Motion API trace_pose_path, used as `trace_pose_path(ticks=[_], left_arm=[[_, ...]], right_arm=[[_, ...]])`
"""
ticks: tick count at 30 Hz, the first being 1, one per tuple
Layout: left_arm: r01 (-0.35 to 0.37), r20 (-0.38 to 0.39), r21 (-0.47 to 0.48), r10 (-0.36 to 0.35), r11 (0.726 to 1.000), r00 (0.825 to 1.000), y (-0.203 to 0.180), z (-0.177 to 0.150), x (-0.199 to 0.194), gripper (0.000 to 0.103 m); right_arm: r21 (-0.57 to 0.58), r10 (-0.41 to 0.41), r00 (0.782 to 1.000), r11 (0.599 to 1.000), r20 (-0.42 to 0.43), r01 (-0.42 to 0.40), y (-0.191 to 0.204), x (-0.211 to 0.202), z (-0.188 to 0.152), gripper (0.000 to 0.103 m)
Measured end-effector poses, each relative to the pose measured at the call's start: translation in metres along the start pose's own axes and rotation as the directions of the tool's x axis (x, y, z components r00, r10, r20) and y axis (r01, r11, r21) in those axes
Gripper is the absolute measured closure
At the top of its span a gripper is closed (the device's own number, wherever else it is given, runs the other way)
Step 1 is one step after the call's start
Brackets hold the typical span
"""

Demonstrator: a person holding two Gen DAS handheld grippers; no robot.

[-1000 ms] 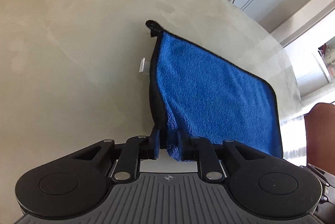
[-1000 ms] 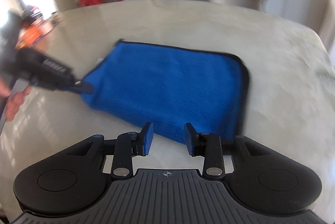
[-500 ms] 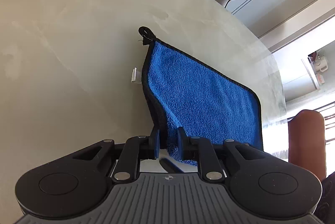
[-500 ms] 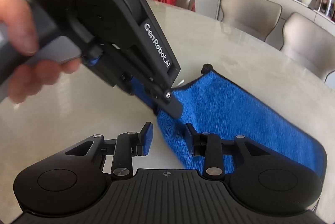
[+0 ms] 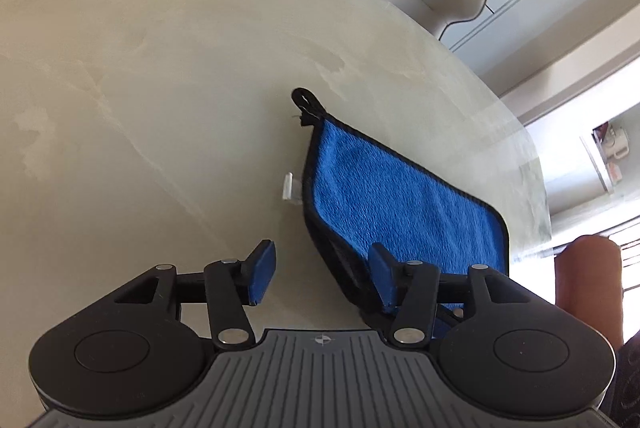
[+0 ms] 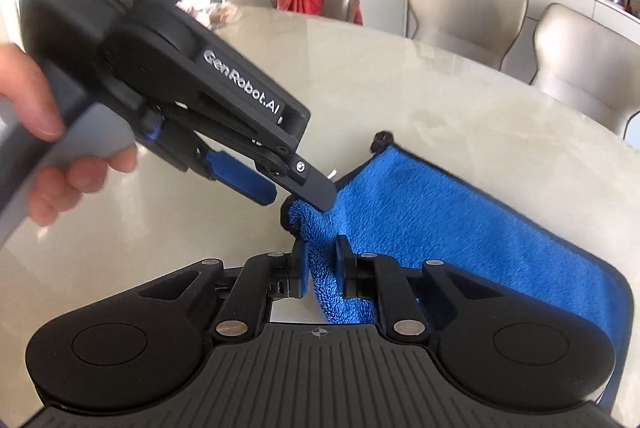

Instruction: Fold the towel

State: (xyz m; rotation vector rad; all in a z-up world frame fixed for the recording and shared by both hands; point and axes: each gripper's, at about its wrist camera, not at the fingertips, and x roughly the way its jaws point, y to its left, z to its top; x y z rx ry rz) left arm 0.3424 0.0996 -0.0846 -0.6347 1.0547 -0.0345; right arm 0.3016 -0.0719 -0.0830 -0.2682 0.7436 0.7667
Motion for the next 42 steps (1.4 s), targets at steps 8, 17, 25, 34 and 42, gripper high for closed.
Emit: trace_pose_path(ticks=[8,17,25,34,42], left_arm=[[0.036,-0.053,-0.062,-0.039,0.997,0.998,0.010,0.023,0.022,0.042],[0.042,-0.097,-0.090,-0.051,0.995,0.994,0.007,0.050,0.055,0.041],[0.083,-0.141,-0.065,-0.091,0.994,0.986,-0.010,0.065,0.080,0.061],[0.062,-0.117,-0.005,-0.062,0.998,0.991,-0.019,0.071,0.080,0.096],[0.034,-0.111,0.010,-0.032,0.999,0.993,-0.025,0.070,0.080,0.097]], right_arm=[[0.066,0.004,0.999,0.998,0.038,-0.006,-0.011,-0.017,0.002,0.090],[0.063,0.021,0.999,0.998,0.038,-0.023,-0.018,-0.022,0.001,0.090],[0.055,0.019,0.999,0.998,0.032,-0.021,-0.019,-0.014,0.001,0.090],[0.050,0.010,0.999,0.999,0.035,-0.011,-0.016,-0.012,-0.005,0.087],[-0.028,-0.039,0.998,0.999,0.047,0.041,-0.006,0.003,-0.002,0.073]])
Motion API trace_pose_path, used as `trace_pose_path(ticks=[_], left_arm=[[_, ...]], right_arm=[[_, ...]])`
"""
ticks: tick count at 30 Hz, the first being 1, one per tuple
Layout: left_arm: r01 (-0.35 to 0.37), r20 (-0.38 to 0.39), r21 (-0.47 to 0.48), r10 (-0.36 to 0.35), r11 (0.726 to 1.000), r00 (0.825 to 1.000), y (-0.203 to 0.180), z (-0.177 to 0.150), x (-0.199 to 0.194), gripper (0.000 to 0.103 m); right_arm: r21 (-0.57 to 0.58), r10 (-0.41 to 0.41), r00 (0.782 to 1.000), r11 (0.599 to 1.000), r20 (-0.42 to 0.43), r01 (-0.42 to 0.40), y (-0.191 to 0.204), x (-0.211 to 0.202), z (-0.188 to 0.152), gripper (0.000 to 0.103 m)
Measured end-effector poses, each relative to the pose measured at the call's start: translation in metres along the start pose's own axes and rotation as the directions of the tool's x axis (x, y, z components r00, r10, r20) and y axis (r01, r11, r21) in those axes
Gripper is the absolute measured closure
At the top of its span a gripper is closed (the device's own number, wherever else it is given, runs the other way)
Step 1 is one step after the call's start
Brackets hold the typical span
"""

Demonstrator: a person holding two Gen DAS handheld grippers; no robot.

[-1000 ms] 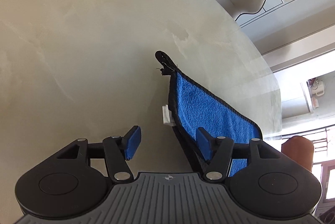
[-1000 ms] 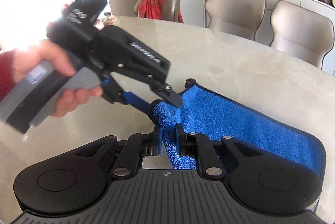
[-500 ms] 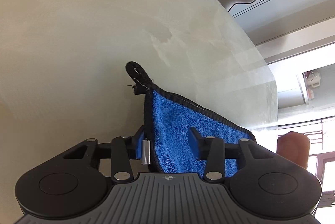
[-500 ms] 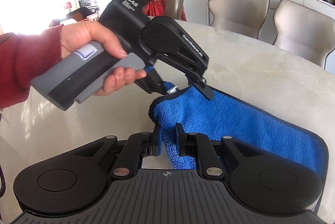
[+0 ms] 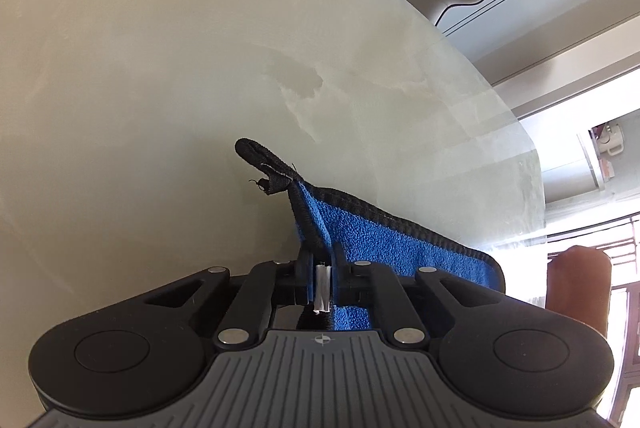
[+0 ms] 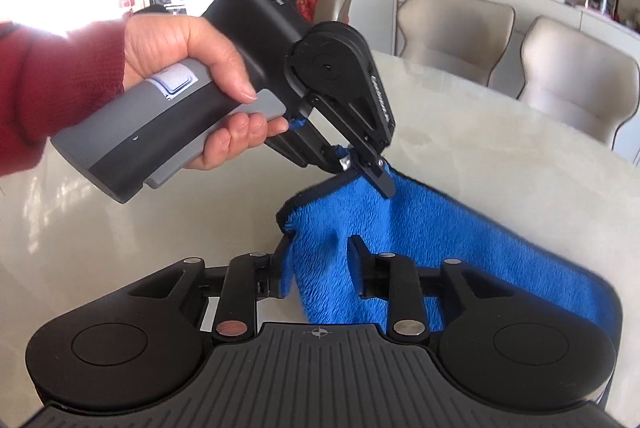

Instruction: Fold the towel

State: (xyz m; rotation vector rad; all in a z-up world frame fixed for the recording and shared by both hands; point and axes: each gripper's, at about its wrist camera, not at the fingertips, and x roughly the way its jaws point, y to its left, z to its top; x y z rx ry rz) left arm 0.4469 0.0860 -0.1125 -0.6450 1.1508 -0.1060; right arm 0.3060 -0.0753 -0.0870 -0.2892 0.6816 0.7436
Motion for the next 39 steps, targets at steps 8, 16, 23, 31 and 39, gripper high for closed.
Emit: trace_pose_path(ticks=[8,16,23,31,39], left_arm=[[-0.012,-0.006,0.020,0.013,1.000,1.000,-0.005,0.005,-0.001,0.097],[0.029,0.003,0.137,-0.030,0.990,1.000,-0.060,0.008,-0.002,0.097],[0.079,-0.032,0.270,-0.073,0.960,0.997,-0.134,-0.007,0.018,0.097],[0.066,-0.093,0.382,-0.033,0.922,0.995,-0.185,-0.036,0.059,0.097],[0.043,-0.136,0.426,0.017,0.904,0.991,-0.202,-0.067,0.081,0.096]], right_arm=[[-0.011,-0.012,1.000,1.000,0.027,0.012,0.005,-0.002,0.003,0.092],[0.327,-0.082,0.981,0.945,0.176,0.020,-0.039,-0.064,-0.022,0.093],[0.504,-0.175,0.960,0.863,0.217,0.043,-0.066,-0.101,-0.053,0.093],[0.610,-0.221,0.958,0.790,0.183,0.066,-0.081,-0.124,-0.094,0.093],[0.693,-0.247,0.964,0.712,0.098,0.112,-0.095,-0.123,-0.130,0.092]])
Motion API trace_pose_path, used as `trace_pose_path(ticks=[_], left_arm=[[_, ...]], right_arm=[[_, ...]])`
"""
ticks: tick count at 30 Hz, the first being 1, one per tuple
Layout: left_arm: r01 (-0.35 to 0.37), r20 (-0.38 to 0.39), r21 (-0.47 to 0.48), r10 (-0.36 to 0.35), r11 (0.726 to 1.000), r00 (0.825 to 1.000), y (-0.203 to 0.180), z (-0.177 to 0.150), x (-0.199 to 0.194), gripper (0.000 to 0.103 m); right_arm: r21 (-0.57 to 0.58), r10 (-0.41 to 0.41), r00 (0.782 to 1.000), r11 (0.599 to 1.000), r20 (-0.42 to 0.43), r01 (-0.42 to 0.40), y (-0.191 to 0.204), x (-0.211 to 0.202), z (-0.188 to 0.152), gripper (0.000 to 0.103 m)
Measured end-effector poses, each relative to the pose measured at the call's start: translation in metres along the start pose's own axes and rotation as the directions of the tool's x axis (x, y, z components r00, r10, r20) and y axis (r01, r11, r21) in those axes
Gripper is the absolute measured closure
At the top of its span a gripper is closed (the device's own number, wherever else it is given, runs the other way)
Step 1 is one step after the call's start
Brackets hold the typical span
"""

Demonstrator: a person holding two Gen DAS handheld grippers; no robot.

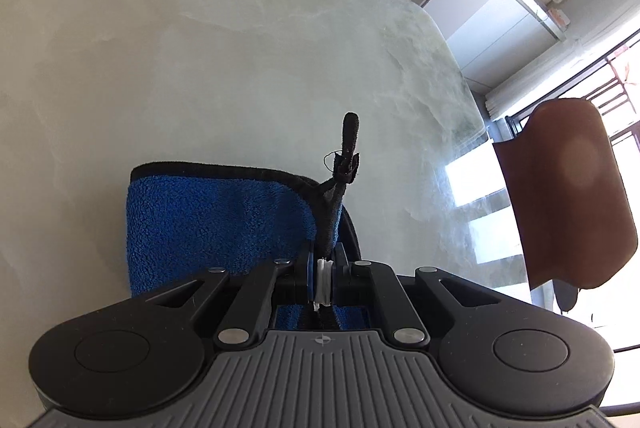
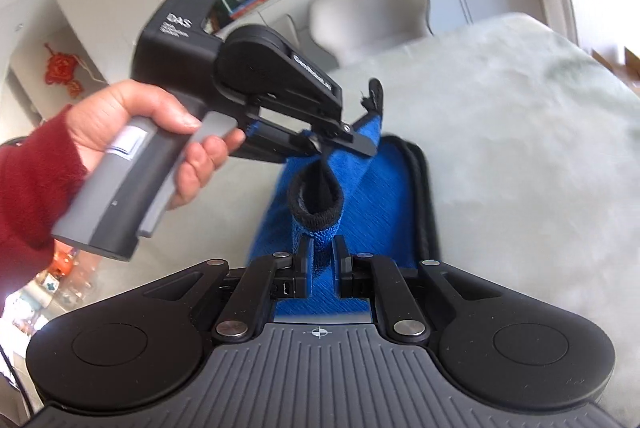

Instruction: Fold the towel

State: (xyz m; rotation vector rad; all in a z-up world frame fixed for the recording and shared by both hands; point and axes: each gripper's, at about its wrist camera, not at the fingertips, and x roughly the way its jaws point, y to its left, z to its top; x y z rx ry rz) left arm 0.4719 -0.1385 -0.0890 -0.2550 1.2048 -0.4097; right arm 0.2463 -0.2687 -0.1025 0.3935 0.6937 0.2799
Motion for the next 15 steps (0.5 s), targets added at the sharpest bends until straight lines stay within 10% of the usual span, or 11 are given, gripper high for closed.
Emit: trace_pose_path(ticks=[8,15], left_arm=[[-0.011,0.018,0.082,0.009,0.997,1.000,-0.006,-0.005,-0.014,0.076],[-0.062,0.203,0.138,0.033,0.989,0.979,-0.001,-0.022,-0.062,0.056]], right_arm=[[-0.003,-0.030,0.998,1.000,-0.051,0.030,-0.012,0.001,-0.006,0.076],[-0.044,-0.047,0.998,0.998,-0.043,0.045,-0.011,-0.001,0.004,0.070]])
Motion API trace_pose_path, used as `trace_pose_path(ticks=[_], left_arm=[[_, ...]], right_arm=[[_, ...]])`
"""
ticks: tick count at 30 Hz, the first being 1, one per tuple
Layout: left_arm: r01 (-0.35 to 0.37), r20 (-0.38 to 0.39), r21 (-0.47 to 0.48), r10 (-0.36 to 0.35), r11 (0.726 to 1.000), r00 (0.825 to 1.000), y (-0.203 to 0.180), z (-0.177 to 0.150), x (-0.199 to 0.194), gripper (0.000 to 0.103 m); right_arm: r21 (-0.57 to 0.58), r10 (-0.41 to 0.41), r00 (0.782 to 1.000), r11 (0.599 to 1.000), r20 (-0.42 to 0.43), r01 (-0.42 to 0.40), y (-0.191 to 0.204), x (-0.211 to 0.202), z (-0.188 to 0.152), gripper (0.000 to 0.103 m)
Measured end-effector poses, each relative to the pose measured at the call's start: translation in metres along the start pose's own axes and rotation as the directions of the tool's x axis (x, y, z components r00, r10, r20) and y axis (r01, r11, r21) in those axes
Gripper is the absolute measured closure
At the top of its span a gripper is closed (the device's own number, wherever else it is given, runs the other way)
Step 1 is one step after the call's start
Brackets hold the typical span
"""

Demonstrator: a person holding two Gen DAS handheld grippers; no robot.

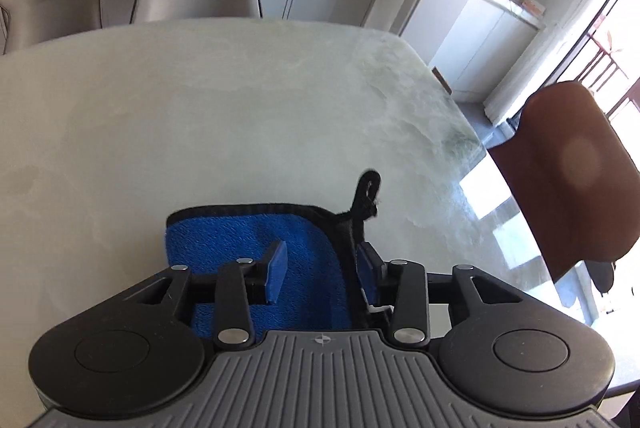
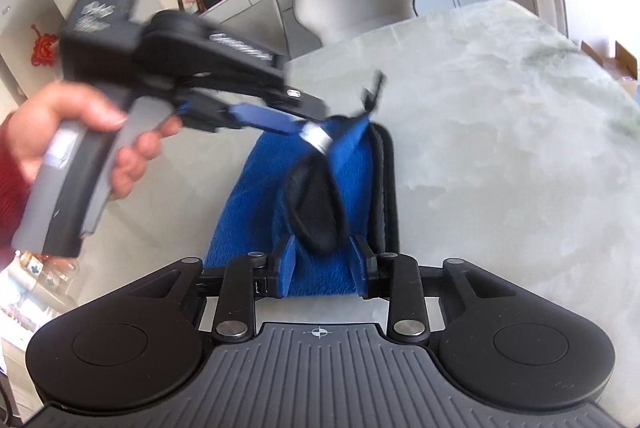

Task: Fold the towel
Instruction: 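Fold the held edge over onto the towel with the left gripper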

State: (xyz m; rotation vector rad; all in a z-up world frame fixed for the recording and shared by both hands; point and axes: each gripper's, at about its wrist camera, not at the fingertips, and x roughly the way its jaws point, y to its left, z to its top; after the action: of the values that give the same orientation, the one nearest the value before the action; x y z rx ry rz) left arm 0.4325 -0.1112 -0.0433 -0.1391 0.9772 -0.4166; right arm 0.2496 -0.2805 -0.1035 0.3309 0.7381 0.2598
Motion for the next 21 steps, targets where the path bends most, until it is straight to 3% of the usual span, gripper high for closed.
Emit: trace_pose_path(ticks=[5,10,11,14,21], left_arm=[[-0.013,-0.004,-0.040,0.013,0.999,1.000,0.016,-0.013,-0.011,0.051],[-0.053,-0.058,-0.044,0.051,0.998,0.997,0.030,-0.039,-0.011,0.051],[-0.052,-0.066,-0.052,0.049,0.997,0.997,0.033,-0.043,-0.011,0.051],[-0.045,-0.067,-0.051,0.042,0.998,0.997,0.032,-0.051,-0.009,0.051],[0.011,-0.069,-0.016,-0.012,1.000,0.998,0.021,-0.059,-0.006,0.049]], right_arm=[[-0.071,0.021,1.000,0.997,-0.003,-0.021,0.007,0.005,0.010,0.069],[-0.061,0.053,0.995,0.996,-0.083,-0.058,0.006,0.025,0.011,0.069],[-0.053,0.066,0.994,0.996,-0.092,-0.071,0.005,0.029,0.011,0.071],[-0.050,0.066,0.992,0.996,-0.111,-0.072,0.003,0.032,0.012,0.094],[-0.023,0.035,0.997,0.999,-0.072,-0.037,-0.013,0.008,0.022,0.096]])
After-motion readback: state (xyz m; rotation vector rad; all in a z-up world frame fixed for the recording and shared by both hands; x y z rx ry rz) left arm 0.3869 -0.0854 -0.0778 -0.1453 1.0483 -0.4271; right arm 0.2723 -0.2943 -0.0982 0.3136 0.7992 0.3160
